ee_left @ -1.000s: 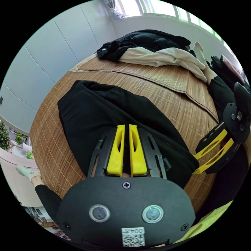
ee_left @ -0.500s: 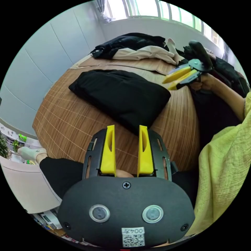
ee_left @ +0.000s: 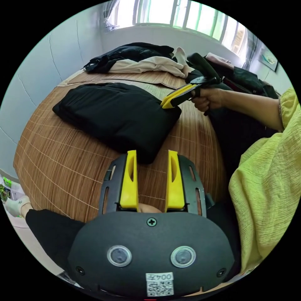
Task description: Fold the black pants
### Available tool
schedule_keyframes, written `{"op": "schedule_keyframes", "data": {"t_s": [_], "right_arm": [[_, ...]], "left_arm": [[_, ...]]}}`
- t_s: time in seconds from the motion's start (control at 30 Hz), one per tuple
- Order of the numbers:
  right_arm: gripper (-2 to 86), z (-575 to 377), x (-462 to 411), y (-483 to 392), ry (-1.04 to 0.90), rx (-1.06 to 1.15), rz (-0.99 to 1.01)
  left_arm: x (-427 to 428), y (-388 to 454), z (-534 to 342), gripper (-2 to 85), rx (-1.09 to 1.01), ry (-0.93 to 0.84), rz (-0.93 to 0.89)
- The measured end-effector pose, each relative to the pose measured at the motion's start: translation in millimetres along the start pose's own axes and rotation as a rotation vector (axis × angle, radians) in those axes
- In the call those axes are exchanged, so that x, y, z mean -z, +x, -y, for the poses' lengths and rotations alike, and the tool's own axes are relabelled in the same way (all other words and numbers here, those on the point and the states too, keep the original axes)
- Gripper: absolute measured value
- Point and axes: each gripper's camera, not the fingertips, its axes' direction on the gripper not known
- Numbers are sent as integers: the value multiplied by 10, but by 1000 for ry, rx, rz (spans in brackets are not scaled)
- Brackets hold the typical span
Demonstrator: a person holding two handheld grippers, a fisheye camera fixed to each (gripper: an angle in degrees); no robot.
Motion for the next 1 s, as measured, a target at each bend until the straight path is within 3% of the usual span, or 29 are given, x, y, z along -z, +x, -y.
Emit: {"op": "schedule_keyframes", "data": {"t_s": [0.2, 0.37, 0.5, 0.77, 0.9, 1.0], "right_arm": [[56, -99, 12, 210, 28, -44, 93], [47, -133, 17, 261, 30, -40, 111], [42, -135, 21, 276, 27, -37, 120], [38, -106, 32, 178, 19, -14, 69], [39, -74, 8, 96, 0, 11, 42], [46, -38, -17, -47, -11, 66, -24]], "left_arm": [[-137, -155, -83, 132, -2, -58, -21], [-140, -103, -124, 124, -42, 1, -30], [-355, -31, -119, 119, -83, -84, -14], [-210, 163, -195, 80, -83, 38, -52], [-480, 390, -281, 59, -171, -121, -8], [-558, 523, -295, 53, -201, -130, 13]]}}
